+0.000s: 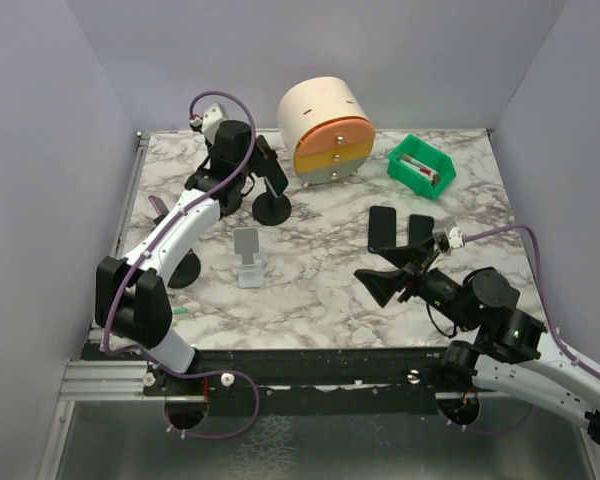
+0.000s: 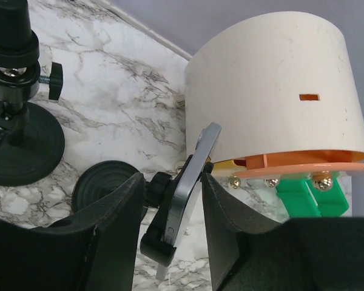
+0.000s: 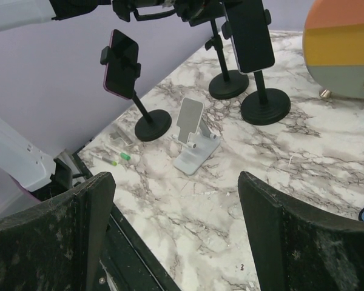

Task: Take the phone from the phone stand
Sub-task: Pick up the phone stand at the center of the board.

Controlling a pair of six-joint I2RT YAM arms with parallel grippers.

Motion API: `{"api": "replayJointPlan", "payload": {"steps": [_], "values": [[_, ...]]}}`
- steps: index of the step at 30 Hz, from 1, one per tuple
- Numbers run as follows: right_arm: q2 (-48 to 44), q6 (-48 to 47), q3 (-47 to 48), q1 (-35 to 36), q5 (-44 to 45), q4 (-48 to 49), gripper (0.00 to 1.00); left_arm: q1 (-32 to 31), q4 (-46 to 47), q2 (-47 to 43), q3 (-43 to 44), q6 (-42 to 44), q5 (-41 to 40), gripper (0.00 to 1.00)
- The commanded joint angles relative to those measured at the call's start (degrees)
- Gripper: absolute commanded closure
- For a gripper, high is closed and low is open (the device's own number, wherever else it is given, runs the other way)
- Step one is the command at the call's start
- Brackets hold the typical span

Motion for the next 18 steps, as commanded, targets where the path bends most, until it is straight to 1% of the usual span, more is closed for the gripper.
{"api": "replayJointPlan", "payload": {"steps": [1,8,11,14,18], "values": [[-0.3,0.2,-0.6,0.0,1.6,-0.1,0.13,0.5,6.4,-1.8,-3.3,3.5,6.1,0.56],[-0.1,0.2,-0.6,0.0,1.8,-0.1,0.13,1.7,7.5,-0.1,-3.0,5.3,10.8,0.56],[-0.3,0.2,-0.8,0.0,2.0,-0.2,0.13,2.3,11.0,-0.8,-5.2,6.1,13.7,0.56],[-0.3,0.2,-0.8,-0.1,2.2,-0.1,0.13,2.7,15.1,-2.0,-7.9,6.4,15.0,0.58],[-0.2,0.1,-0.5,0.0,2.2,-0.3,0.13,3.0,15.9,-2.0,-8.4,7.2,15.7,0.67]]}}
